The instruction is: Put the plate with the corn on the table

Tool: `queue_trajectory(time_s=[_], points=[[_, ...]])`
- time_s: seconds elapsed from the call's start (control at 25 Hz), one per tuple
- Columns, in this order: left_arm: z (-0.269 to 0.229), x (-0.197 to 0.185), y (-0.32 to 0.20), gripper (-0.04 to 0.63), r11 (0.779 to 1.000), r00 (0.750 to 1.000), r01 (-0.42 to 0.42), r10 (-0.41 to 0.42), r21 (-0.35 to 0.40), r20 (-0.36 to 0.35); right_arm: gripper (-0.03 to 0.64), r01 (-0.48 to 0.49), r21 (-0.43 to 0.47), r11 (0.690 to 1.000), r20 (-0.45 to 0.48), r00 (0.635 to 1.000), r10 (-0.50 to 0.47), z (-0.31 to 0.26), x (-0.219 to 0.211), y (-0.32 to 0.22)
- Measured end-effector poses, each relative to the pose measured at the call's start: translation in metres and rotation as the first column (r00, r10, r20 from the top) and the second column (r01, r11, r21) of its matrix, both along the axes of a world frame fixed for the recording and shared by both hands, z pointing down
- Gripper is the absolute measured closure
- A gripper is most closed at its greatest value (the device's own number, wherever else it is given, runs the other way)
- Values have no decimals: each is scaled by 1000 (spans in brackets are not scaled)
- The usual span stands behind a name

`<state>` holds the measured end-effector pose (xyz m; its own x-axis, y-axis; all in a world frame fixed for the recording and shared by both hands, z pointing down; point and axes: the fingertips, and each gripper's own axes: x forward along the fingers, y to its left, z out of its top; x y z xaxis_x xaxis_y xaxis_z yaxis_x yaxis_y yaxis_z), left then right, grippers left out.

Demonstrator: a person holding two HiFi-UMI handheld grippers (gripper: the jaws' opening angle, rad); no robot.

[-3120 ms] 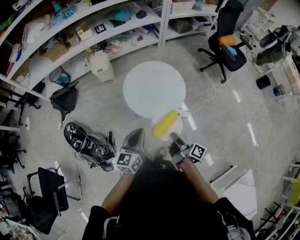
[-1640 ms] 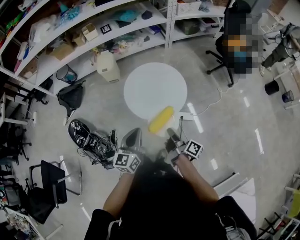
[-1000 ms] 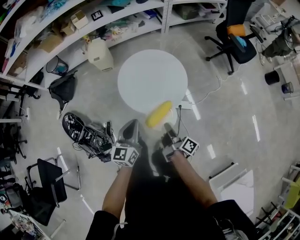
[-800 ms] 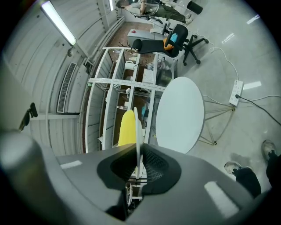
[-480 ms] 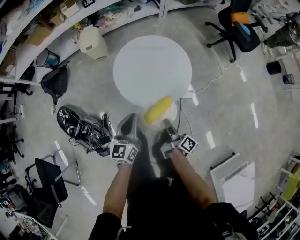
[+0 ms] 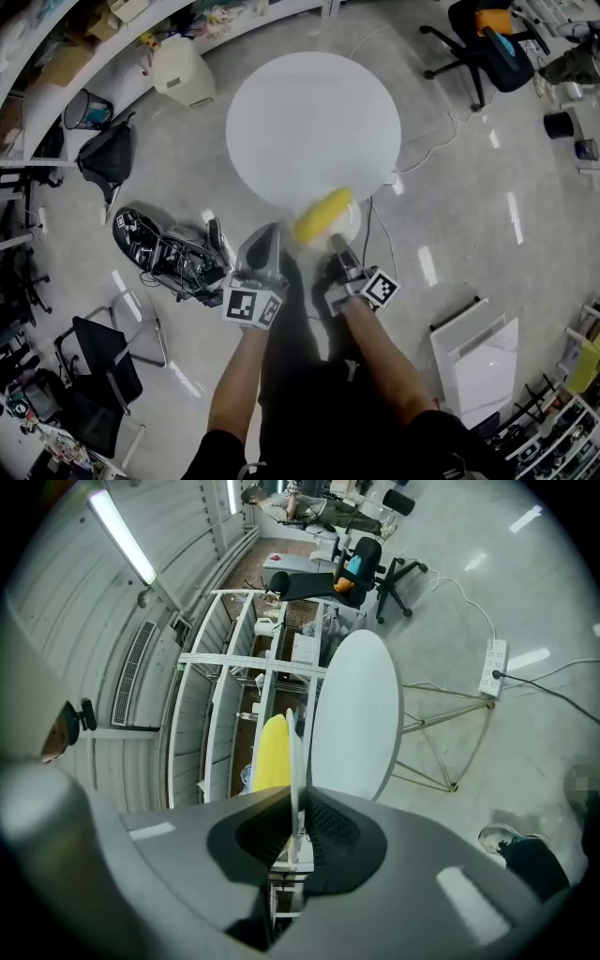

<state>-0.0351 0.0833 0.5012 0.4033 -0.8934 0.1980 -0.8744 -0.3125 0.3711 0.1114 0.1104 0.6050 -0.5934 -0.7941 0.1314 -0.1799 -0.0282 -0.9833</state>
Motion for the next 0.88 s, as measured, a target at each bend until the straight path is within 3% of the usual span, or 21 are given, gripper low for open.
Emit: queue_trajectory(time_s=[0.88], points=[[57, 7, -32, 591, 999, 1000, -14, 13, -41, -27, 581, -58, -57, 997, -3, 998, 58, 56, -2, -29]])
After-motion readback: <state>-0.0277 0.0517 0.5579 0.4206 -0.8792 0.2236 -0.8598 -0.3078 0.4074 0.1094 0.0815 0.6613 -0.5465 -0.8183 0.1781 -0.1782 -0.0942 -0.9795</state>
